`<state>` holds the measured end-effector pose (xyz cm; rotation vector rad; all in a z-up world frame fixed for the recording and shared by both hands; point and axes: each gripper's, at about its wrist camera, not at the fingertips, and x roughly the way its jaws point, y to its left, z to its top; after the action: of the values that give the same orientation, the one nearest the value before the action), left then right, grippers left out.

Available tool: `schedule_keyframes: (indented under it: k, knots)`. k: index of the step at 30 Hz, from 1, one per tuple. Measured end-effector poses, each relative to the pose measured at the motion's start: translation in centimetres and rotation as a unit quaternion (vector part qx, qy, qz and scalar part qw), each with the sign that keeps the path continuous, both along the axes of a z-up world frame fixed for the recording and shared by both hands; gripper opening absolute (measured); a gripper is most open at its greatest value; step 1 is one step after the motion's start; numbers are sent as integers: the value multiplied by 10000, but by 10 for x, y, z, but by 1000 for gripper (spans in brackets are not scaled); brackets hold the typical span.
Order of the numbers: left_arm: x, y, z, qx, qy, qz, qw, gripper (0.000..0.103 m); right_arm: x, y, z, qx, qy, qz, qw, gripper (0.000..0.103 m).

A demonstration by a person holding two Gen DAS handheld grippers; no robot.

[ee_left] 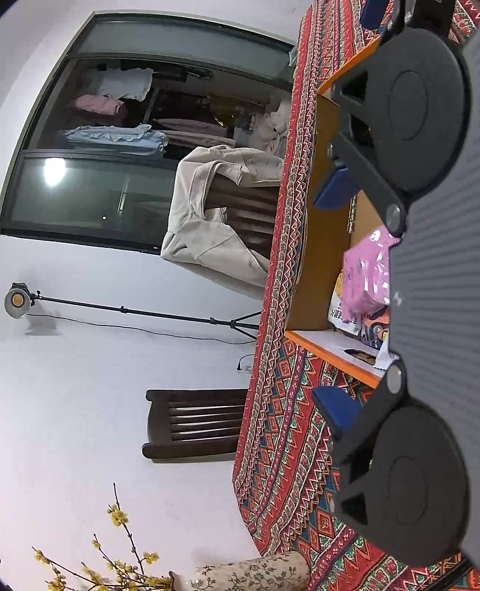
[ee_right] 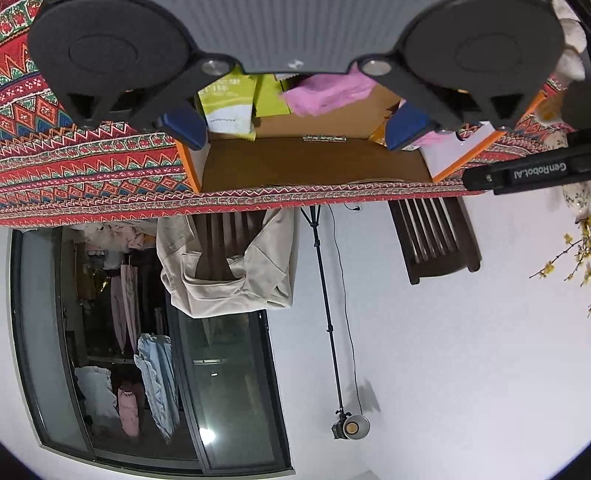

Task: Organize snacks
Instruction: 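Open both grippers to drop the pink packets into the box, then move both grippers back to the snack pile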

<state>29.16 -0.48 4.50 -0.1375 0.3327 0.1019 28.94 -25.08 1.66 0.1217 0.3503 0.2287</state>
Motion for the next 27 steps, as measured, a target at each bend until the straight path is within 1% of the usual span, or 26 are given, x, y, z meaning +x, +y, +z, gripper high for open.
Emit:
schedule_keyframes:
  k: [10,14,17,23,27]
  knots:
    - [-2,0,3,-77,-4,43,10000,103,-6,-2,2,43,-52,-21,10000,103]
    - [-7,-2,10,-59,-90,-13,9999,103,-8,-1,5,39,-31,-32,10000,103]
    - [-12,-3,16,-53,-155,31,9999,103,-13,-1,14,-36,-51,-88,9999,103]
    - [-32,-3,37,-175,-322,-105,9993,103,-35,0,41,-84,-144,10,9999,103]
    - [-45,-2,47,-115,-291,-211,9993,103,-47,1,50,-135,-123,139,9997,103]
